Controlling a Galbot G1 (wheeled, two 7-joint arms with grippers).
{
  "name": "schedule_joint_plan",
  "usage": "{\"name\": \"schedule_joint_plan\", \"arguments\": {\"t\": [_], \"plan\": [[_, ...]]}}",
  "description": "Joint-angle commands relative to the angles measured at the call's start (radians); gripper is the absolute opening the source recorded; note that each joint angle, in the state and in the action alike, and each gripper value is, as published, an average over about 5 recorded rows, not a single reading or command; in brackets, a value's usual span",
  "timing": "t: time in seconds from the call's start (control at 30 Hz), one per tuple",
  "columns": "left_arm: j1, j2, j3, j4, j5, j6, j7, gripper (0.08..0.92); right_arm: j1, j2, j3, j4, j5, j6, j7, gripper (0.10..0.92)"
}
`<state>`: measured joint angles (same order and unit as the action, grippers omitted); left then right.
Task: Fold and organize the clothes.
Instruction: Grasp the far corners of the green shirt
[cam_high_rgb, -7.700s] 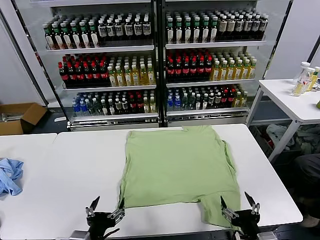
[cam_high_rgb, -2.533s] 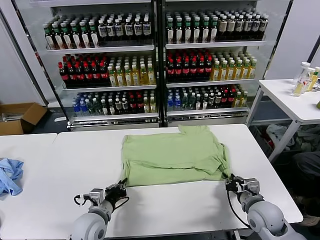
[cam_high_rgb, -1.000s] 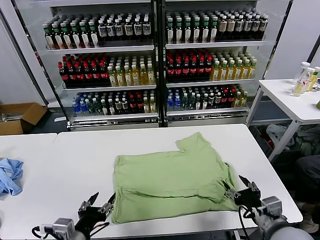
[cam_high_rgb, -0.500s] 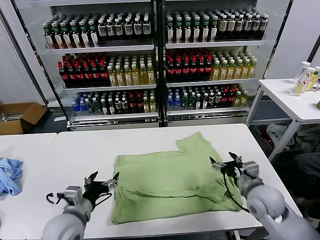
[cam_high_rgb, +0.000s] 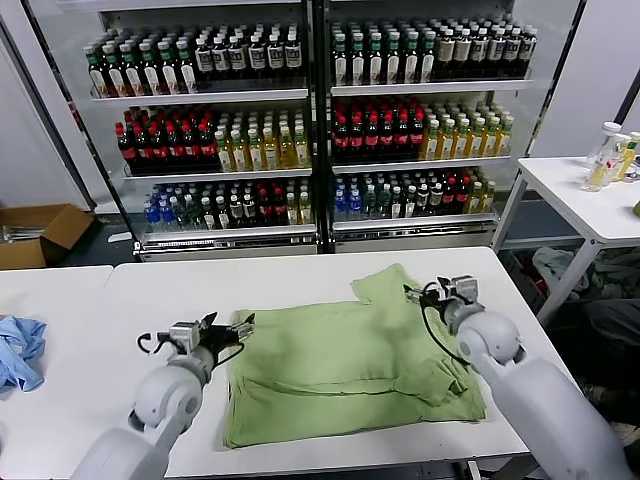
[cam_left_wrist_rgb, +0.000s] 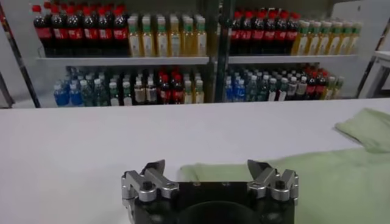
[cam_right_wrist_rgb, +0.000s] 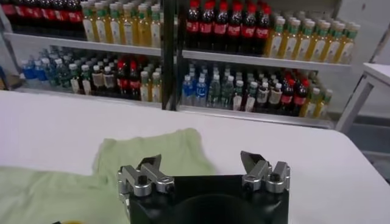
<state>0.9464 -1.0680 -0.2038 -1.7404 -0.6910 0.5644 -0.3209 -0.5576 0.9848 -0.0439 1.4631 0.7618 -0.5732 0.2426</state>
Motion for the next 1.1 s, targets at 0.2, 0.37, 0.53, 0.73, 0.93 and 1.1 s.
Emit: {"name": "schedule_joint_plan", "arguments": {"t": [0.2,0.37,0.53,0.73,0.93,1.1], "plan": [[-0.146,-0.030,0.087,0.211,-0.008,0.014,-0.023,0.823,0.144,0.113,-0.078,-0.257,-0.028,-0.005,-0.017,0.823],[-0.143,-0.035,0.085,0.216,-0.017,0.014,-0.016,0.823,0.148,0.129,-0.092,-0.297,-0.032,-0.005,-0.030,0.823],[-0.137,-0.035,0.083,0.217,-0.019,0.014,-0.010,0.823,0.146,0.138,-0.099,-0.319,-0.023,-0.006,-0.045,0.781],[-0.124,-0.039,0.079,0.218,-0.034,0.014,-0.013,0.735,0.144,0.146,-0.102,-0.329,0.009,-0.007,-0.055,0.619],[-0.110,-0.040,0.069,0.217,-0.060,0.014,-0.005,0.562,0.140,0.145,-0.099,-0.327,0.035,-0.007,-0.063,0.455],[-0.098,-0.041,0.051,0.198,-0.100,0.012,0.014,0.415,0.123,0.132,-0.093,-0.276,0.033,-0.004,-0.070,0.307]]}}
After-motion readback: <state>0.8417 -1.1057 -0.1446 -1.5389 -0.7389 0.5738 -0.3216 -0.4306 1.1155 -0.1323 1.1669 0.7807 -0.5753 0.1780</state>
